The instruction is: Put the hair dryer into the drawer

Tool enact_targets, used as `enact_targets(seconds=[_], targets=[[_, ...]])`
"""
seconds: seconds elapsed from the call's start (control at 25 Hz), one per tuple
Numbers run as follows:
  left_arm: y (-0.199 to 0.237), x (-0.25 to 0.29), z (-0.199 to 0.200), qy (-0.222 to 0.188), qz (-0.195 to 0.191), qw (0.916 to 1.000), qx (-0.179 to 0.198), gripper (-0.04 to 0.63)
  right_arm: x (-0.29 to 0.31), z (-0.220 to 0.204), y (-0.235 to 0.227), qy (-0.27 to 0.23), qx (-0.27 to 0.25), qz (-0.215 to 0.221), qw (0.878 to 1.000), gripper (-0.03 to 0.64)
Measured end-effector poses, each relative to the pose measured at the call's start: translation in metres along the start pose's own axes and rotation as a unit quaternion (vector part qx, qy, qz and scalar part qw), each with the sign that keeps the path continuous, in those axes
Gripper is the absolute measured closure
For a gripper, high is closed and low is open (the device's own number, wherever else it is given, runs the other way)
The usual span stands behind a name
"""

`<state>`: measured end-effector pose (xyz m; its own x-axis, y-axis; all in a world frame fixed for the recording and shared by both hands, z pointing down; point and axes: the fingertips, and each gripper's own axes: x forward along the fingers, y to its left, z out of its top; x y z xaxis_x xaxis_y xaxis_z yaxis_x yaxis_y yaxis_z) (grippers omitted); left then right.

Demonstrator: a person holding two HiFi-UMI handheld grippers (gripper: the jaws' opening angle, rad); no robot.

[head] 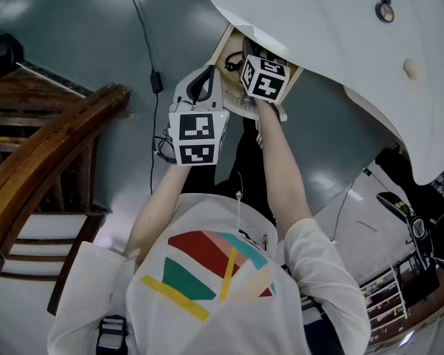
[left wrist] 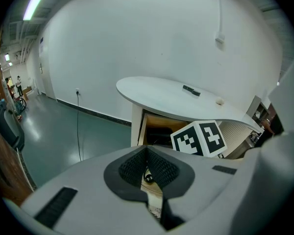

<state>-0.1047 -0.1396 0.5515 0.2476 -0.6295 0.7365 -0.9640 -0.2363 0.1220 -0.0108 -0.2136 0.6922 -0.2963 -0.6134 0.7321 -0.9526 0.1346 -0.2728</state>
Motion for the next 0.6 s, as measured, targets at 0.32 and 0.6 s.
enact_targets(seconds=[0.32,0.6], targets=[[-0.008,-0.007,0.022,-0.023,-0.006,0.9997,0.005,0.58,-0.02,0.016,0.012,0.001,-0.012,0.005,1.0,0.4],[-0.01,-0.022,0.048,-0.051,-0.004,0.9987,0.004,0.58,-0.045,0.022,0.021,0.014,-0.01,0.007,1.0,0.4]])
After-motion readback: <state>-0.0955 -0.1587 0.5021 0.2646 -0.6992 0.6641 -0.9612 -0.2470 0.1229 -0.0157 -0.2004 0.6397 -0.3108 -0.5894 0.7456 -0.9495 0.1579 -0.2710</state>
